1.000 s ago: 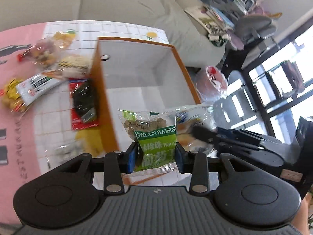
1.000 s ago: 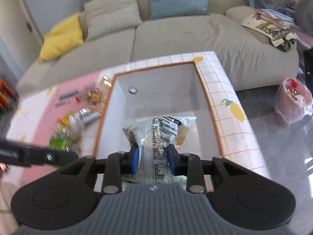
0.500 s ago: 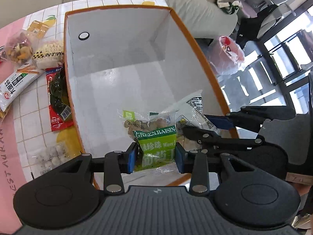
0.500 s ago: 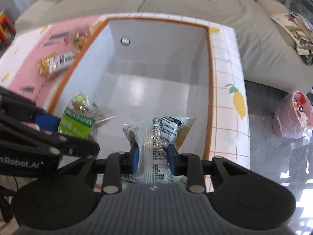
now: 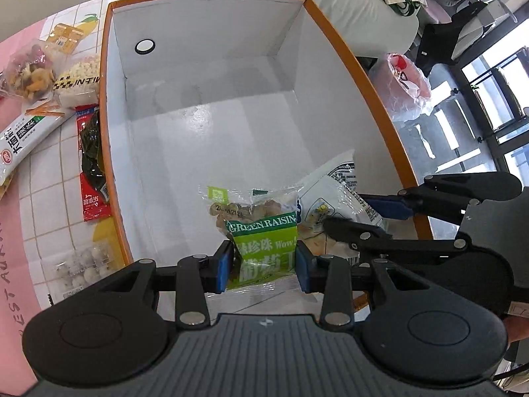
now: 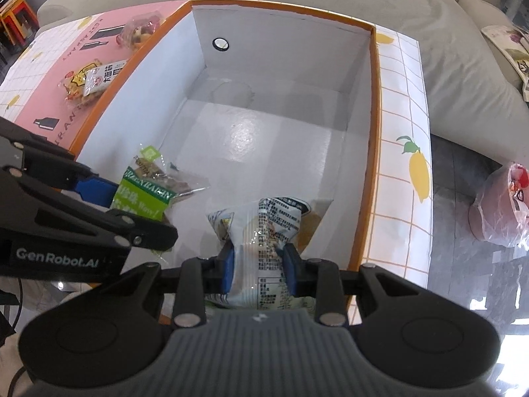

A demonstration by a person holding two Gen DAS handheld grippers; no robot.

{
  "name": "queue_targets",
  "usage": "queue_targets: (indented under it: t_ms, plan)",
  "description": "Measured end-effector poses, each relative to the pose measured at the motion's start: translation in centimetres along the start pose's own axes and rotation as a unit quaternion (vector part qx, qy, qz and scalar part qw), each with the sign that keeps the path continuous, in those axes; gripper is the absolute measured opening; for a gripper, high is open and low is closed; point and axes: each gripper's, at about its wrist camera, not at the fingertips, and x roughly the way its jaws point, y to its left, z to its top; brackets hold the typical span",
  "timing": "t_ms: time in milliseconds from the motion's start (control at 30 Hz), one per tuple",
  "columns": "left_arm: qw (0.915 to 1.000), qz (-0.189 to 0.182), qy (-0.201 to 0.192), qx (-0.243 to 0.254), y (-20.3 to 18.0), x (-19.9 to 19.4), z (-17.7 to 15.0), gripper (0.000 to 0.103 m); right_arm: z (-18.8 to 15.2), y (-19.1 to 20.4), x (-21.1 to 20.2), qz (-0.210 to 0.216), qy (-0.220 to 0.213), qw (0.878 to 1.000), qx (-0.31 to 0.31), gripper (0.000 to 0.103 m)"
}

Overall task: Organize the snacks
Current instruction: 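Carry both bags over the orange box and open both tools to drop them, then withdraw both tools from the box back toward the snack pile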

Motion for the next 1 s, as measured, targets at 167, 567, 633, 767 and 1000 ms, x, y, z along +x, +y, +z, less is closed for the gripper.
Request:
queue_targets:
  t_ms: [167, 567, 633, 767, 1000]
  plan:
    - [1.0000, 0.006, 0.004, 0.000, -0.2, 0.0, 0.0, 0.043, 0.0, 0.0, 0.0, -0.001, 0.002, 1.000, -0.001, 0.030]
    - [0.9998, -0.001, 0.012, -0.014, 0.8, -1.8, 0.4, 0.062, 0.2, -0.2, -0.6, -0.009, 0.019, 1.000, 0.014, 0.047]
    - [0.9998, -0.012, 0.008, -0.017, 1.0, -2.6, 0.1, 0.064, 0.1, -0.4, -1.0, -0.009, 0.016, 1.000, 0.025, 0.054]
    - [0.9993, -0.033, -0.011, -0.012, 1.1, -4.8, -0.4, 0.064, 0.0, -0.4, -2.3, -0.014, -0.001, 0.999, 0.049, 0.057]
    - [0.9965, -0.048, -0.066, 0.016, 1.7, -9.6, -2.0, 0.064, -0.5, 1.0, -5.6, -0.034, -0.064, 0.992, 0.106, 0.063]
